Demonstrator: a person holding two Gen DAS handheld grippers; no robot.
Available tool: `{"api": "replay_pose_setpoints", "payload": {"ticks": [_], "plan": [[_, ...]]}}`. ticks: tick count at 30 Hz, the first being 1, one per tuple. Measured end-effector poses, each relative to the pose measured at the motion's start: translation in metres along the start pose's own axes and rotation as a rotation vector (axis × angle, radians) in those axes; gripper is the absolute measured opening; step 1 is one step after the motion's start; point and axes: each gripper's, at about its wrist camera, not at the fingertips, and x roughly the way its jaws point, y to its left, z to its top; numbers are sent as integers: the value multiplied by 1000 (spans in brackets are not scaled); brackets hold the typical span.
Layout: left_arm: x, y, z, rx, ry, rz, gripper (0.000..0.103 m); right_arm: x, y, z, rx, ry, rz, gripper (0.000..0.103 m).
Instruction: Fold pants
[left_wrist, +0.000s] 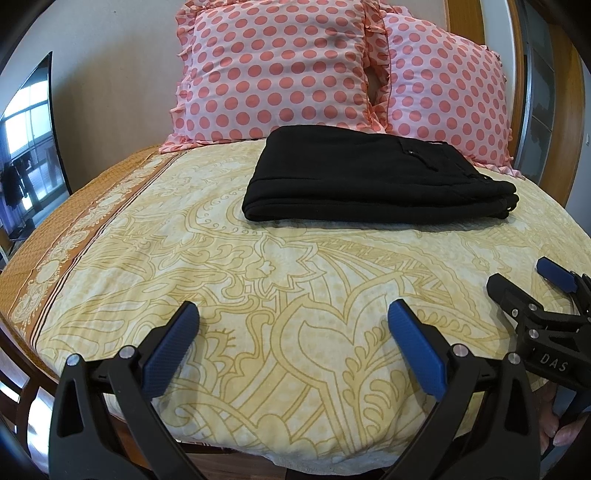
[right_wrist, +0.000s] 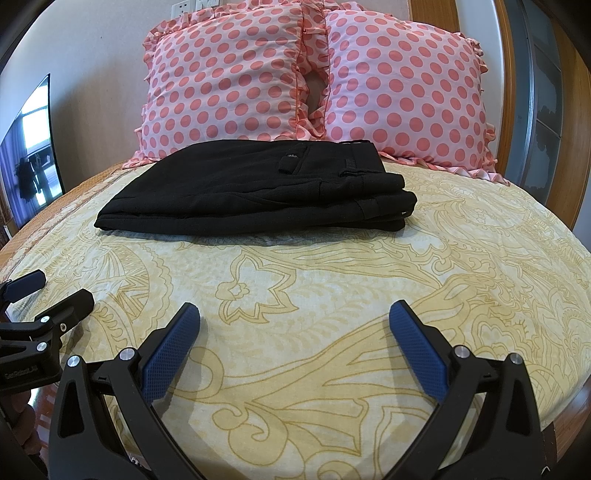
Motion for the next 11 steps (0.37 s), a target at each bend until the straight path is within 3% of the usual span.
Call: {"api": "replay_pose_setpoints", "payload": {"ticks": [11], "plan": [[3, 1, 2, 11, -1, -15, 101, 0, 0, 0, 0, 0, 0, 102]]}}
